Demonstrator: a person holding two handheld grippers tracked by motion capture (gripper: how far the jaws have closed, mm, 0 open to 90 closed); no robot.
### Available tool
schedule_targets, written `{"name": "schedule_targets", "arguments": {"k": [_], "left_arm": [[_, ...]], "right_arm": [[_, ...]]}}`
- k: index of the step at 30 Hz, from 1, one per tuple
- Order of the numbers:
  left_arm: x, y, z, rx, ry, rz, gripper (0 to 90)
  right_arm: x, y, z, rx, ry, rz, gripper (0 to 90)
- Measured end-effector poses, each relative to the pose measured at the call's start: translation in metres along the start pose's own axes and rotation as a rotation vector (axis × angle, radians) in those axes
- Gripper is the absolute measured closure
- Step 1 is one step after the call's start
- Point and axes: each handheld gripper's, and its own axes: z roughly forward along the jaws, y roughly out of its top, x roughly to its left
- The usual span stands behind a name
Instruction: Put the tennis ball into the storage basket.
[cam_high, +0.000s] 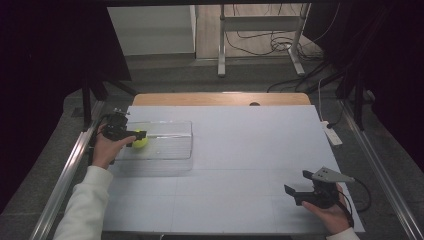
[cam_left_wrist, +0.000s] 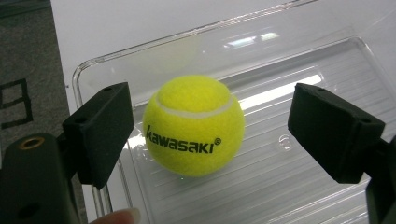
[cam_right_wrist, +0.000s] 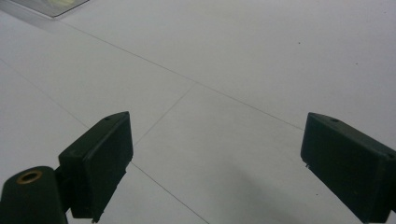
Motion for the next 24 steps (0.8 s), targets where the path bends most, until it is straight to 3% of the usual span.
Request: {"name": "schedule_targets", "arguments": {"k": [12, 14, 24], "left_arm": [[-0.008, -0.001, -0.013, -0.076, -0.046, 0.035, 15.4], [-0.012, -0.002, -0.018, -0.109, -0.069, 0.054, 15.4], [-0.026, -0.005, -0.028, -0.158, -0.130, 0.084, 15.3]], "right_arm": [[0.000, 0.000, 0.000, 0.000, -0.003, 0.001, 9.2], [0.000, 0.000, 0.000, 0.002, -0.002, 0.000, 9.2], [0.000, 0.000, 0.000, 0.002, -0.004, 0.001, 9.2]]}}
